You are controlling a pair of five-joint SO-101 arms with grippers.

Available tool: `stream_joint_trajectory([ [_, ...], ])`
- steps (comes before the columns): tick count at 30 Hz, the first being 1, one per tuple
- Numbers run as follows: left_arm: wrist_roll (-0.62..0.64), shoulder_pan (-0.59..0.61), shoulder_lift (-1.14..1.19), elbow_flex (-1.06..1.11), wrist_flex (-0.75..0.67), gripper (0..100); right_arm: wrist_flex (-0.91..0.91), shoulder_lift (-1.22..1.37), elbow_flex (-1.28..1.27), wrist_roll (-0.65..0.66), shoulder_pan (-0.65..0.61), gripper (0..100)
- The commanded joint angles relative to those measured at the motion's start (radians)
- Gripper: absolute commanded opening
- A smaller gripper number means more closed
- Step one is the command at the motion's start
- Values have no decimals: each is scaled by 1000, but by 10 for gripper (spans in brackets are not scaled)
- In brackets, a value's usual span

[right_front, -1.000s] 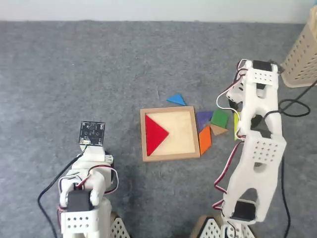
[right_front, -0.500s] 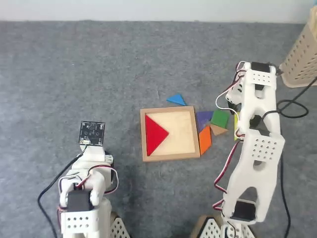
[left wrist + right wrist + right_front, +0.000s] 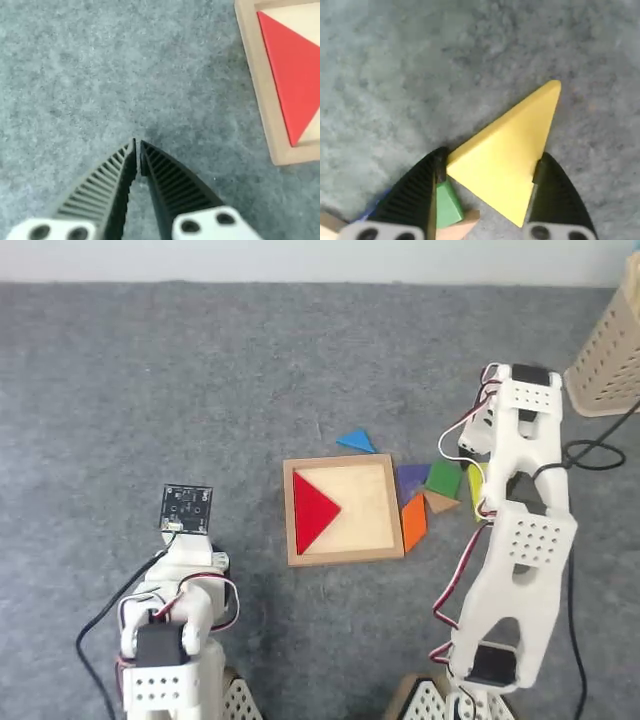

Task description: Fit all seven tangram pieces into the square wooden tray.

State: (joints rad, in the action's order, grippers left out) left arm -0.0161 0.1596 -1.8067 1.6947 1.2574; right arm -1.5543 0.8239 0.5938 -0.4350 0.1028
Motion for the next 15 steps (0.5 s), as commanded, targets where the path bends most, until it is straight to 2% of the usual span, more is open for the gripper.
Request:
stream_joint_trajectory([
  [1, -2, -3, -18, -10, 6, 17, -44, -124, 37, 92, -31, 81],
  [10, -2, -3, -18, -10, 6, 17, -54, -220, -54, 170, -116, 80],
  [15, -2, -3, -18, -10, 6, 17, -4, -363, -206, 204, -163, 80],
])
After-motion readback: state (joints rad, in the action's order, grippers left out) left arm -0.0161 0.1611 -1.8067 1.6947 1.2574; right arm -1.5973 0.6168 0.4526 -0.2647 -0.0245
